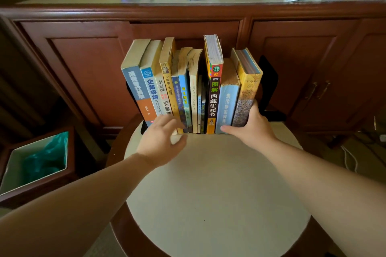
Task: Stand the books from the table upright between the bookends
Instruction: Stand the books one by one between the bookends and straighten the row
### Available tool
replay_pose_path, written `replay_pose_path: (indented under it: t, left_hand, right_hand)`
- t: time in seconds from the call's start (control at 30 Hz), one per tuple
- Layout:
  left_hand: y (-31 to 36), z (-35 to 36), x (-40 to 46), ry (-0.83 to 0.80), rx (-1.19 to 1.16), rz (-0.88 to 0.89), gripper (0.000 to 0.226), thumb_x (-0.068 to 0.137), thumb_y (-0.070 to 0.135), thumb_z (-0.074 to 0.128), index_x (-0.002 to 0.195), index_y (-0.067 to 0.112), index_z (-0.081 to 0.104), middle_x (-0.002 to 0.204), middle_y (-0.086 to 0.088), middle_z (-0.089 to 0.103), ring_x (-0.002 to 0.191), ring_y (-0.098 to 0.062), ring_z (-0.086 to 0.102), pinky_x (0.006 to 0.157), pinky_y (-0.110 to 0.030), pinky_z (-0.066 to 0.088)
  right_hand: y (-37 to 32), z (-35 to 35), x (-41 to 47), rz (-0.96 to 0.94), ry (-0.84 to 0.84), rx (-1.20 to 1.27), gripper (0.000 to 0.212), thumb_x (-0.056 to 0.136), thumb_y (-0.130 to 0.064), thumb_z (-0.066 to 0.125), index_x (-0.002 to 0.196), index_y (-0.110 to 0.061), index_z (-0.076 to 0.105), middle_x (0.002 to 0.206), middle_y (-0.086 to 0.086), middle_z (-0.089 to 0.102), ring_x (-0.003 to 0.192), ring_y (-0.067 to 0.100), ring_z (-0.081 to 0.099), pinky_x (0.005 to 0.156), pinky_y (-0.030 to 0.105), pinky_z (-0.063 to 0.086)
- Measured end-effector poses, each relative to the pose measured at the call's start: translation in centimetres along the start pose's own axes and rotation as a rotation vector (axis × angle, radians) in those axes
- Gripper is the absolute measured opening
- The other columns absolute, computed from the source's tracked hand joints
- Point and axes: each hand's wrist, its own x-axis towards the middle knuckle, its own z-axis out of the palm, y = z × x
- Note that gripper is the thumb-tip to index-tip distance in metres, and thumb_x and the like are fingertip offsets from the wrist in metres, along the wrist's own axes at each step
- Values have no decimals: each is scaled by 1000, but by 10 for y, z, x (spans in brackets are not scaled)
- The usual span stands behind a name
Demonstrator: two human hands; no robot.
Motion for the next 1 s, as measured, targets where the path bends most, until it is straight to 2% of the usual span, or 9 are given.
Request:
replay_pose_path:
  t: [0.13,0.2,0.27,0.33,0.43,0.57,0.7,0.8,1.0]
  left_hand:
    - [-13,-21,-11,164,-60,-543,43,79,44,87,69,14,57,78,5,58,71,-17,58,58,-31,48]
    - [-23,-27,-8,202,-159,-818,56,68,52,93,83,12,56,85,0,61,76,-17,58,58,-30,46]
    - [-36,-31,-3,157,-362,-943,80,57,50,100,111,17,51,108,3,64,95,-11,62,73,-28,52]
    - [-47,-31,6,76,-583,-890,107,52,34,104,137,26,40,128,7,63,118,-11,62,93,-36,57]
    - [-56,-24,21,-86,-773,-805,112,50,11,103,143,27,41,124,5,72,115,-15,71,91,-43,63]
    - [-59,-11,25,-120,-832,-796,109,37,26,106,133,22,54,117,3,77,109,-18,75,95,-51,60]
    - [-60,-8,24,-122,-756,-810,106,36,29,102,131,25,56,114,9,77,107,-10,74,93,-39,60]
    - [-60,-11,25,-163,-737,-800,111,33,39,105,132,27,58,116,10,76,109,-12,74,98,-46,59]
    - [-47,-30,30,-178,-813,-772,93,58,28,100,138,27,52,121,9,76,110,-13,74,96,-50,61]
  right_hand:
    - [-4,6,-2,4,27,64,110,58,-44,99,146,-32,34,132,-9,58,121,20,56,92,32,43]
    - [-4,10,-1,8,57,88,113,54,-43,101,145,-31,35,133,-10,58,123,20,56,94,32,44]
    - [-5,14,0,7,86,115,114,50,-41,102,142,-30,35,130,-11,58,123,20,57,96,33,45]
    - [-7,19,1,9,104,141,114,49,-39,103,141,-28,35,124,-13,55,120,18,56,95,32,44]
    - [-9,25,3,3,118,188,114,52,-34,104,143,-26,35,121,-15,52,112,10,51,95,29,43]
    - [-6,32,11,4,116,183,114,47,-36,105,139,-28,38,114,-19,55,112,10,55,96,32,48]
    - [-4,40,19,14,120,186,120,43,-37,105,141,-29,37,114,-19,57,113,11,56,99,35,49]
    - [-3,42,19,14,115,189,121,43,-38,105,142,-28,36,119,-16,58,113,10,56,98,34,49]
    - [-7,24,14,6,19,202,105,52,-52,100,137,-34,41,122,-18,61,114,9,58,97,33,49]
